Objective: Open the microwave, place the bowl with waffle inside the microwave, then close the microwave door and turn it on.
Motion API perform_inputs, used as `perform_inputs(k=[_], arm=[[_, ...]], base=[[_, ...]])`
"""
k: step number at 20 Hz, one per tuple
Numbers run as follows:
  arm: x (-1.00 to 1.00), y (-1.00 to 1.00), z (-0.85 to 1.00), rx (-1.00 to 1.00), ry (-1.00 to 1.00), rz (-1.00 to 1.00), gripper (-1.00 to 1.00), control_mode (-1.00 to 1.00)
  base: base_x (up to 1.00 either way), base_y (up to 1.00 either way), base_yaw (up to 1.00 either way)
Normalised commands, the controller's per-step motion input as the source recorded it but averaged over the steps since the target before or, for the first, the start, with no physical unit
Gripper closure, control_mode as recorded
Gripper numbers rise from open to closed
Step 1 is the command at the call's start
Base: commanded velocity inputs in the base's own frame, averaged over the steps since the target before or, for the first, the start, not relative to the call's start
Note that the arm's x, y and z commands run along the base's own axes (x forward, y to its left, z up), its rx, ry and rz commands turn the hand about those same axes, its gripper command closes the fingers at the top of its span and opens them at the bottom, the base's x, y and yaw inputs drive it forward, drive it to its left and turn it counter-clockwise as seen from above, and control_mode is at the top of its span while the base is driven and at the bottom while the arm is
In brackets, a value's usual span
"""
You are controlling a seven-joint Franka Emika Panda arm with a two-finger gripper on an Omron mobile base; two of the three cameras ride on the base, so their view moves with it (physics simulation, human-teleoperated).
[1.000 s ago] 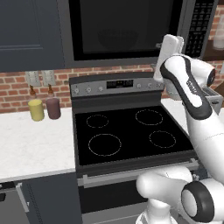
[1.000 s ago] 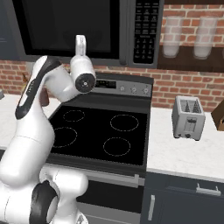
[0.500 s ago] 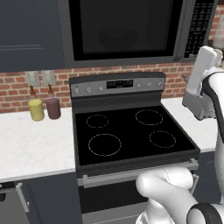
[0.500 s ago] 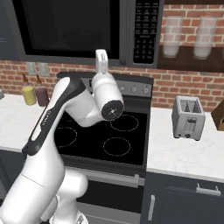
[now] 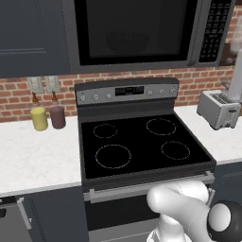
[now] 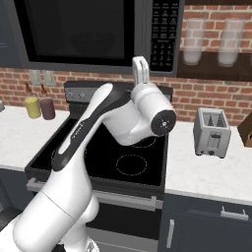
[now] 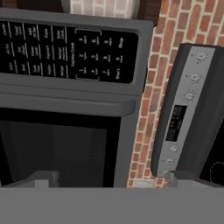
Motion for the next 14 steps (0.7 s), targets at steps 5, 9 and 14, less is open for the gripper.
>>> perform_inputs(k=[5,9,14], arm=[[0.23,-0.06,-0.06,0.00,0.00,0.06,-1.00,-1.00],[0.14,0.05,-0.38,0.00,0.00,0.02,-1.00,-1.00],[0.20,0.10,-0.32,0.00,0.00,0.00,-1.00,-1.00]], base=[[0.00,0.00,0.00],[0.00,0.00,0.00],[0.00,0.00,0.00]])
